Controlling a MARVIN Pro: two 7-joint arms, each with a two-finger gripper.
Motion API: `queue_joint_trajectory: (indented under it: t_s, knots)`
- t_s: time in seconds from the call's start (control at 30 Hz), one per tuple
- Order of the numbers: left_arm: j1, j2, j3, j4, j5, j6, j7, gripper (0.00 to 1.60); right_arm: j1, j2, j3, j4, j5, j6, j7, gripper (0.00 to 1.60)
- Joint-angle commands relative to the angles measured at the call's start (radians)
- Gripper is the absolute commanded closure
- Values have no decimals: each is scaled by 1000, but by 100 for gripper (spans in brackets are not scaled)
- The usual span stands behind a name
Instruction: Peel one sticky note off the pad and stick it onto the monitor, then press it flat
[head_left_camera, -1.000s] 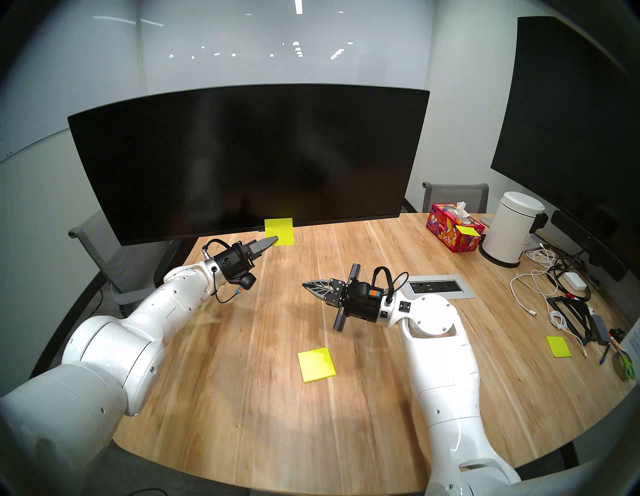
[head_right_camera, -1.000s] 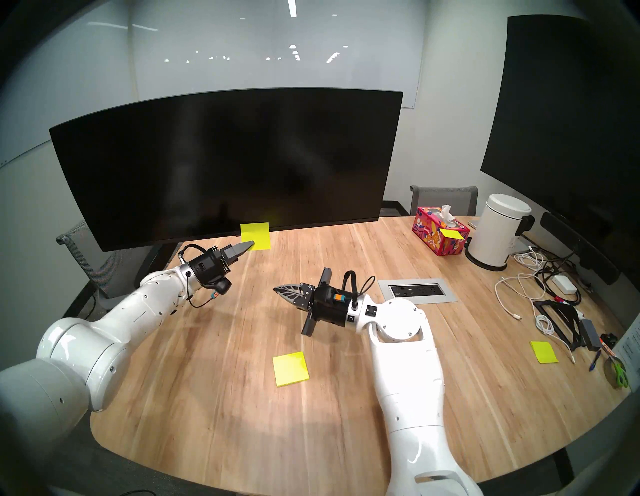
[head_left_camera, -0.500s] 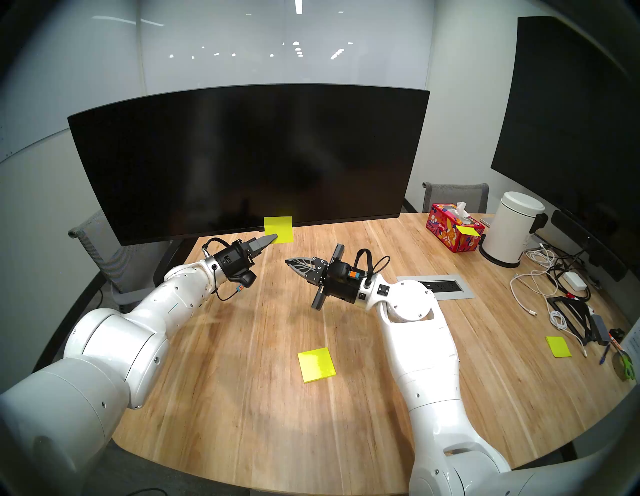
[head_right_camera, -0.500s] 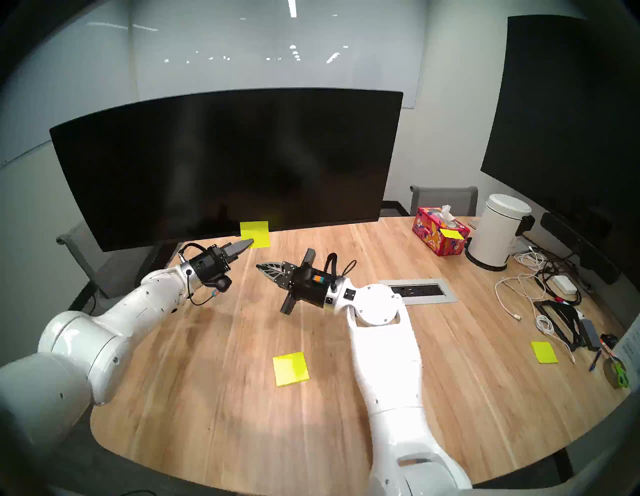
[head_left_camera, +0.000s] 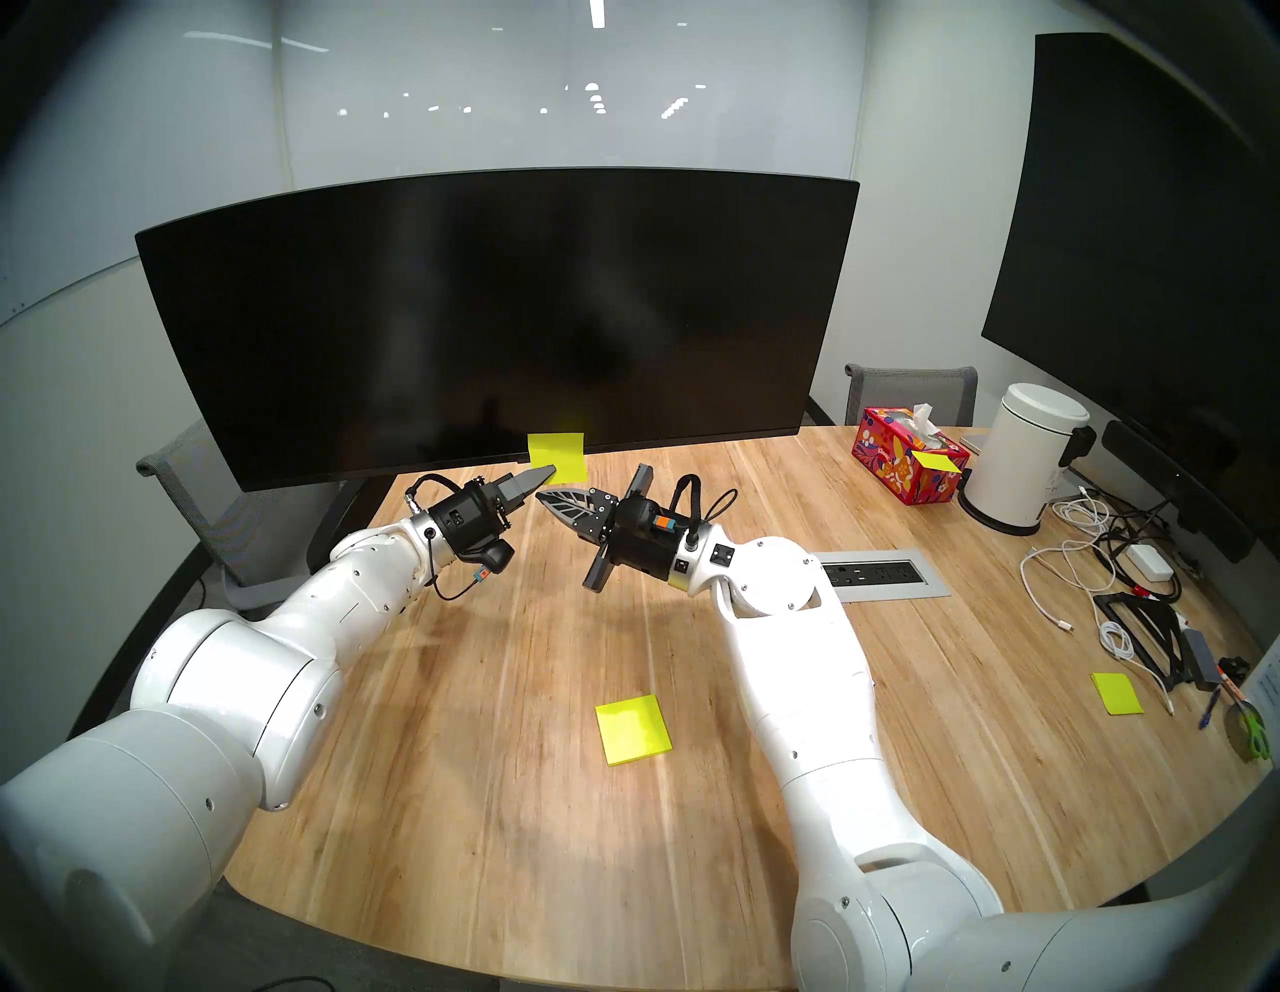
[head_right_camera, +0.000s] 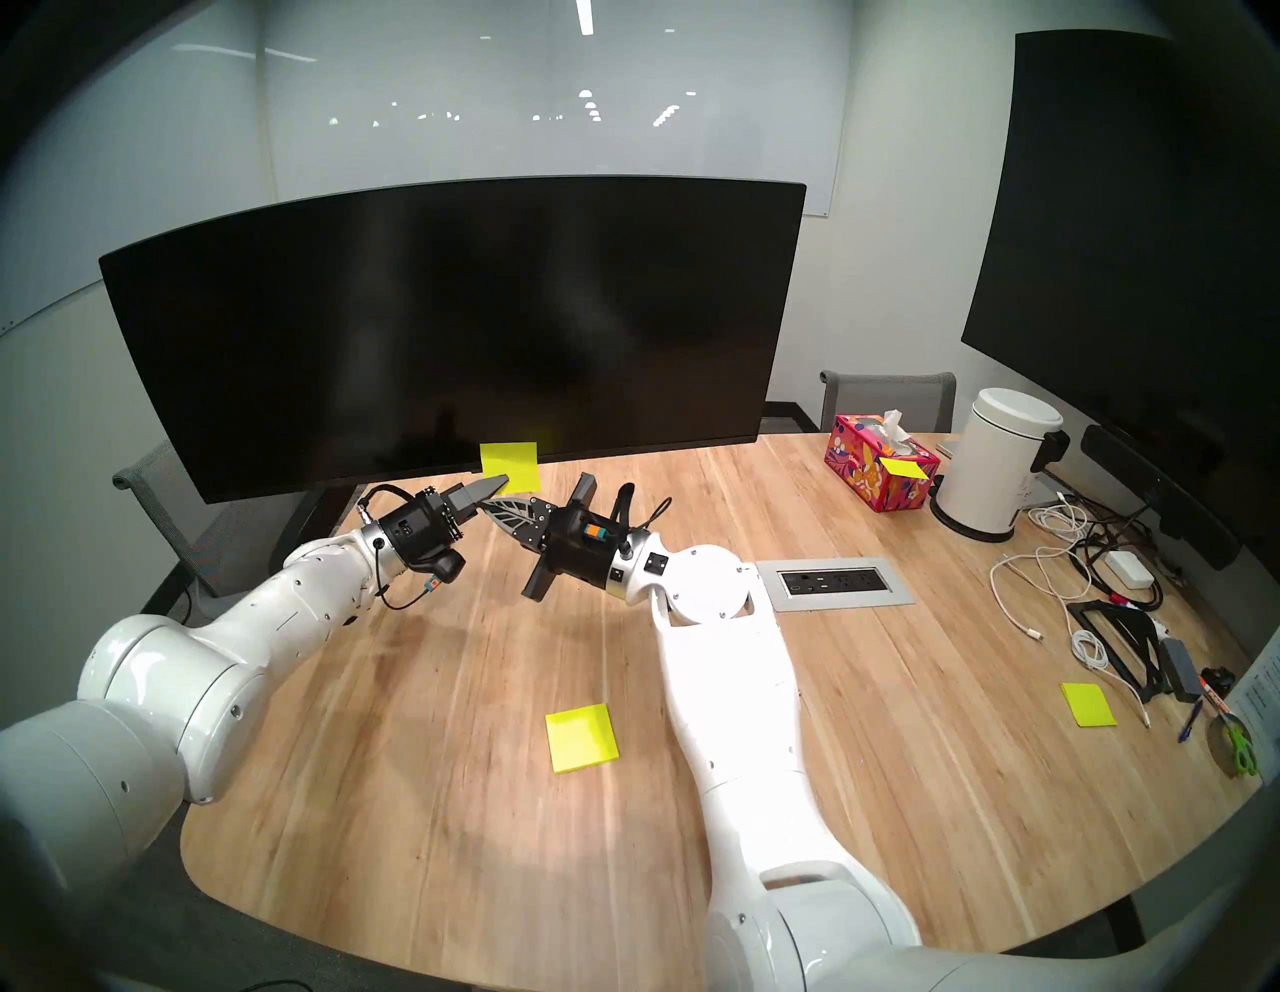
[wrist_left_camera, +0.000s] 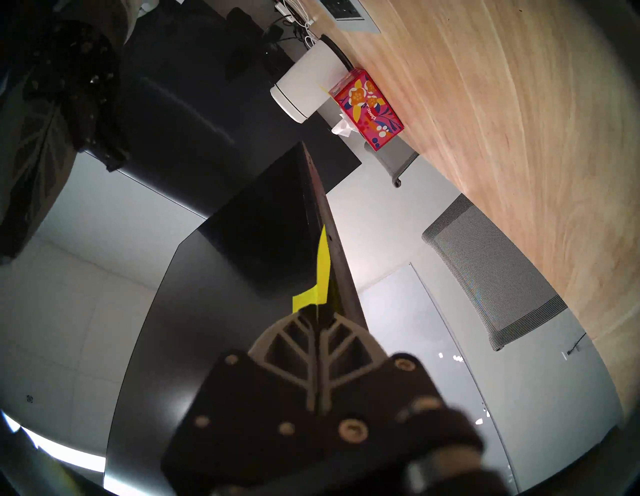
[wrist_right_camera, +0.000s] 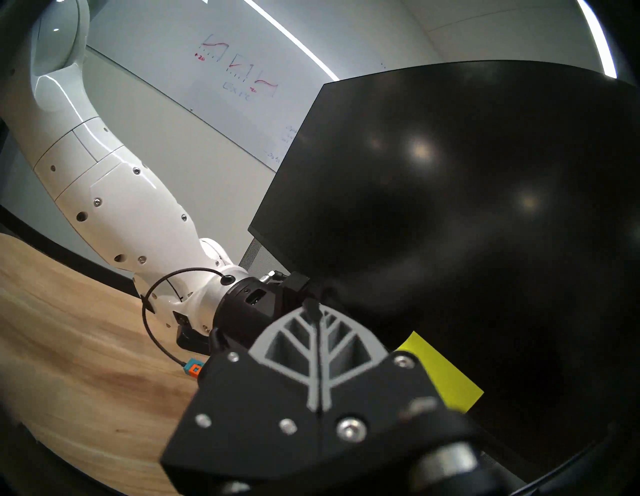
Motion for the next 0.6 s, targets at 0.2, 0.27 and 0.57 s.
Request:
queue_joint_trajectory:
  t_s: [0.2,0.27,0.57]
  knots:
    - [-31,-15,7,13,7,8,45,160,122,-46,-6,110,-16,-87,-84,160]
    - [-31,-17,8,17,8,8,47,160,133,-49,-7,125,-19,-95,-90,160]
    - [-42,-25,0,57,3,12,39,160,173,-51,-10,194,-35,-144,-127,160]
